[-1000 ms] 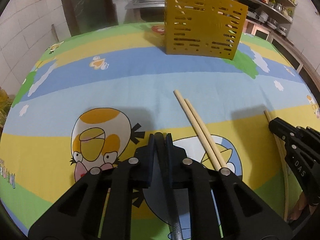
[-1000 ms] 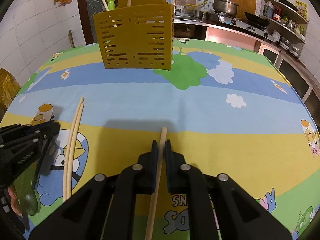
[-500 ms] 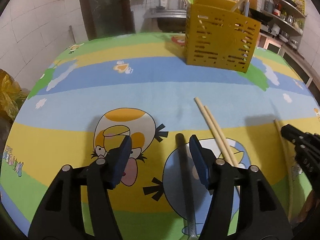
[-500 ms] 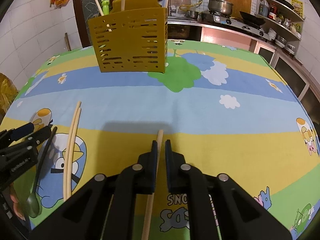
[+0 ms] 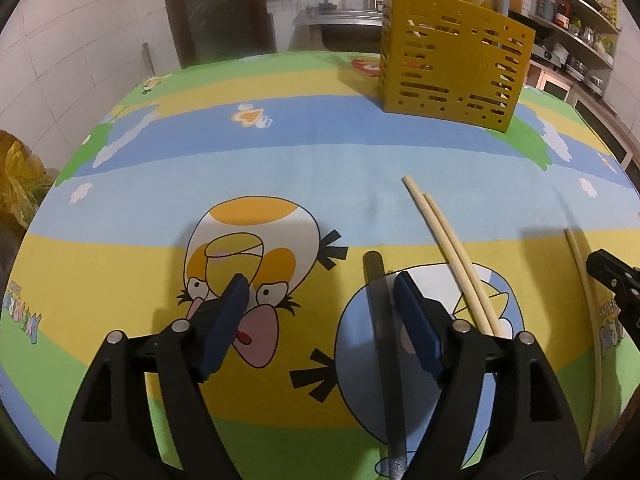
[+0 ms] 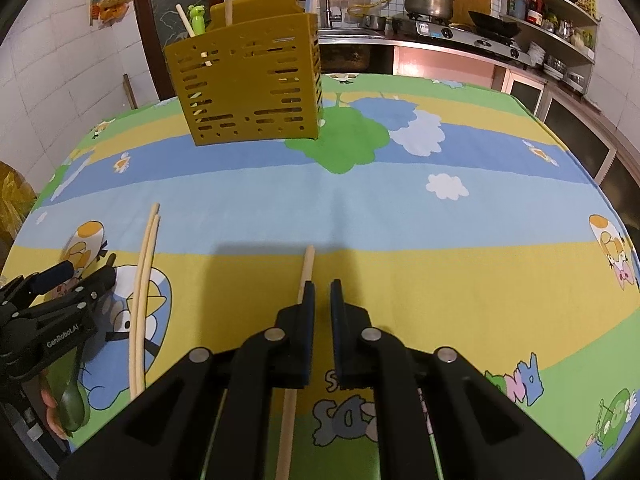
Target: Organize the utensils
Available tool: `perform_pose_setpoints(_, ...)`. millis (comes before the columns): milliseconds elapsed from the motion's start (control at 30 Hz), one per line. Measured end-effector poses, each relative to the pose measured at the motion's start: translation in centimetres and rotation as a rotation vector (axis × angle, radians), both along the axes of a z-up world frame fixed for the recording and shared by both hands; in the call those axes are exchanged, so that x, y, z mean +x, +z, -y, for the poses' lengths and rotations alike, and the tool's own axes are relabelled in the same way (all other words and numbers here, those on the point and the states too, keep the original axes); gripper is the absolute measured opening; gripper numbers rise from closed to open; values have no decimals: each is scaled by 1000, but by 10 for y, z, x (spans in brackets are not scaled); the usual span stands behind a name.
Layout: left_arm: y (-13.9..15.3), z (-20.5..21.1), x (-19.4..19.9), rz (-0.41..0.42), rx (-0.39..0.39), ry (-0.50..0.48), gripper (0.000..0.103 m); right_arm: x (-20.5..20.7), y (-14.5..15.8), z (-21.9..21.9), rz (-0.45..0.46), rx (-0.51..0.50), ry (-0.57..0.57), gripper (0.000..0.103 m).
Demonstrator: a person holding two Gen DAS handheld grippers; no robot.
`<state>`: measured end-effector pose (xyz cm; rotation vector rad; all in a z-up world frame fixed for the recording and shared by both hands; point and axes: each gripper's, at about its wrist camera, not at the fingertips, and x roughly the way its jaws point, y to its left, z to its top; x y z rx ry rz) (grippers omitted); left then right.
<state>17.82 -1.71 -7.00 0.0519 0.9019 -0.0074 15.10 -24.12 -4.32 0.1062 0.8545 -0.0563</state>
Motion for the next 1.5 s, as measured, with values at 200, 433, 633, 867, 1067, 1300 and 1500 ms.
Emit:
perform_pose_setpoints(200,-1,0,0,-2,-7,-2,78,-3,2,5,17,8,-19,8)
perform_pose_setpoints(433,-2,-1,1,-12,-22,-5,88,-1,1,4,24,0,-24,57)
perform_pose_setpoints(633,-5,-4,3,-28,-32,-3,97,-5,6,5,67,-50,-42,75)
perform_pose_setpoints(867,-4,-5,0,-21,-34,-10,88,1,-6,0,10,-68,-32,74)
perform_pose_setpoints(1067,2,12,-5,-28,-16,-91,44,3,-9,0,-24,-45,-24,54)
perform_pose_setpoints(1300,7,19,6,-63,-33,-104,17,20,-7,-3,-61,-29,-16,25)
perform_pose_setpoints(1500,9,15,11,-59,-69,-78,8,24,-2,1,-41,56,-33,6)
